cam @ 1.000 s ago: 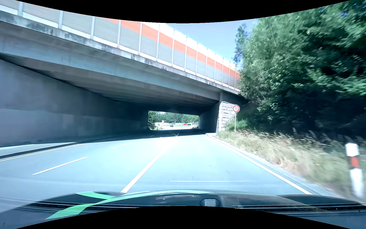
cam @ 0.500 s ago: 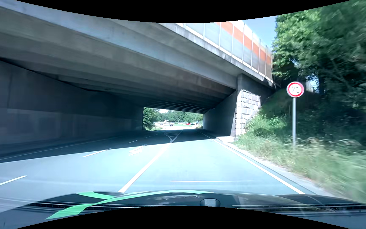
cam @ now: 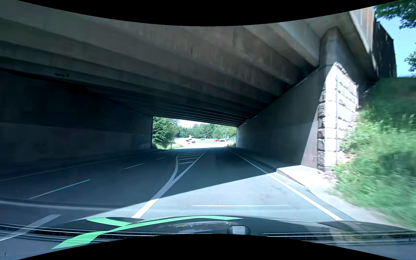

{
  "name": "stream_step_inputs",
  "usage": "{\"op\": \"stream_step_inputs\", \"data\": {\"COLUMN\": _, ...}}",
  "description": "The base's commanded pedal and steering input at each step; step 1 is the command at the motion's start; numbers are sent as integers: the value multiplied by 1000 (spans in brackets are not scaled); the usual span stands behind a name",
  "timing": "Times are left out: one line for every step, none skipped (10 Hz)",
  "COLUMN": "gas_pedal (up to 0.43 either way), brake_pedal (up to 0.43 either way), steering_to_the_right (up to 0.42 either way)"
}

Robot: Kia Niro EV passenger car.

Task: Follow the waypoints while adhering to traffic rules and regulations

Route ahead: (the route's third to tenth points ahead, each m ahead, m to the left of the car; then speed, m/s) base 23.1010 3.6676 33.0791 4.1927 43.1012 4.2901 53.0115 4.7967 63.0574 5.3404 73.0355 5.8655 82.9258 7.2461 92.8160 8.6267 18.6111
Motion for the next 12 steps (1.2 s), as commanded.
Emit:
{"op": "stream_step_inputs", "data": {"gas_pedal": 59, "brake_pedal": 0, "steering_to_the_right": -6}}
{"op": "stream_step_inputs", "data": {"gas_pedal": 59, "brake_pedal": 0, "steering_to_the_right": -6}}
{"op": "stream_step_inputs", "data": {"gas_pedal": 59, "brake_pedal": 0, "steering_to_the_right": -4}}
{"op": "stream_step_inputs", "data": {"gas_pedal": 59, "brake_pedal": 0, "steering_to_the_right": -1}}
{"op": "stream_step_inputs", "data": {"gas_pedal": 59, "brake_pedal": 0, "steering_to_the_right": 0}}
{"op": "stream_step_inputs", "data": {"gas_pedal": 59, "brake_pedal": 0, "steering_to_the_right": -1}}
{"op": "stream_step_inputs", "data": {"gas_pedal": 59, "brake_pedal": 0, "steering_to_the_right": -2}}
{"op": "stream_step_inputs", "data": {"gas_pedal": 67, "brake_pedal": 0, "steering_to_the_right": -2}}
{"op": "stream_step_inputs", "data": {"gas_pedal": 79, "brake_pedal": 0, "steering_to_the_right": -1}}
{"op": "stream_step_inputs", "data": {"gas_pedal": 79, "brake_pedal": 0, "steering_to_the_right": -2}}
{"op": "stream_step_inputs", "data": {"gas_pedal": 98, "brake_pedal": 0, "steering_to_the_right": -1}}
{"op": "stream_step_inputs", "data": {"gas_pedal": 118, "brake_pedal": 0, "steering_to_the_right": -1}}
